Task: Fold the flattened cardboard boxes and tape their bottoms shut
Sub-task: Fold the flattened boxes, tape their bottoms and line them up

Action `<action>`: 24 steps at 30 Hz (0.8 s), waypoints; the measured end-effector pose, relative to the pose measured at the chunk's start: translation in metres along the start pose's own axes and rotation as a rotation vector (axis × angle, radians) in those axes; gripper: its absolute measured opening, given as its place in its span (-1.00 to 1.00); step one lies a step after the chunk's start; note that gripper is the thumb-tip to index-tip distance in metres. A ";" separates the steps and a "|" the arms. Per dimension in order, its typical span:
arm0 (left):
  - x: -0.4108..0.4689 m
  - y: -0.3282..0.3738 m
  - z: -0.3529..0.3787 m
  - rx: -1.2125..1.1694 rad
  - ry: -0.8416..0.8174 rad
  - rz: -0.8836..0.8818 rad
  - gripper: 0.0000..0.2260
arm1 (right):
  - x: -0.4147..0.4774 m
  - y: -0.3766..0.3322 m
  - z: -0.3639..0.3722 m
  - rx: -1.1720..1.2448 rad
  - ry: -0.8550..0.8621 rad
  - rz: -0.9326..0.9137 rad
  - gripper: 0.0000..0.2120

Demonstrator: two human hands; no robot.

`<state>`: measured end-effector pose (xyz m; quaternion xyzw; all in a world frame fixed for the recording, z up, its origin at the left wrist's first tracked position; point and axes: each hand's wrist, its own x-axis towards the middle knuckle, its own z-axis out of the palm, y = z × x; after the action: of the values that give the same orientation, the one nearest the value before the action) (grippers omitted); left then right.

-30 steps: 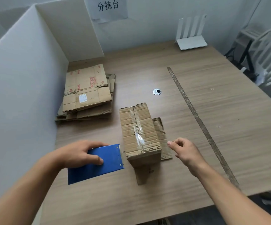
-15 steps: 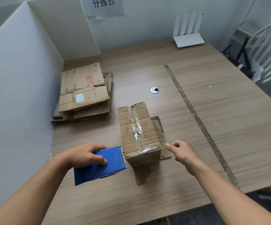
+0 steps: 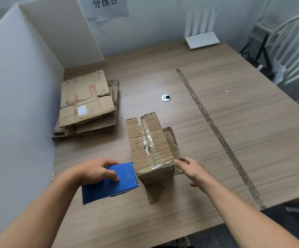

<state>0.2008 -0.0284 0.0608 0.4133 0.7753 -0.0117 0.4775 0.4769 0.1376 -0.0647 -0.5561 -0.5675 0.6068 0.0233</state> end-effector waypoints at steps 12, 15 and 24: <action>0.000 0.002 0.003 0.018 0.002 0.008 -0.49 | -0.021 0.016 0.005 0.040 0.136 -0.545 -0.89; -0.001 0.003 0.002 0.029 0.003 0.005 -0.52 | -0.024 0.018 0.008 0.185 0.087 -0.480 -0.86; 0.000 0.004 0.001 0.046 -0.015 -0.006 -0.49 | -0.019 0.020 0.014 0.220 0.095 -0.464 -0.84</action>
<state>0.2041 -0.0259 0.0617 0.4215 0.7724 -0.0342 0.4738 0.4862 0.1082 -0.0701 -0.4331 -0.6085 0.6166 0.2487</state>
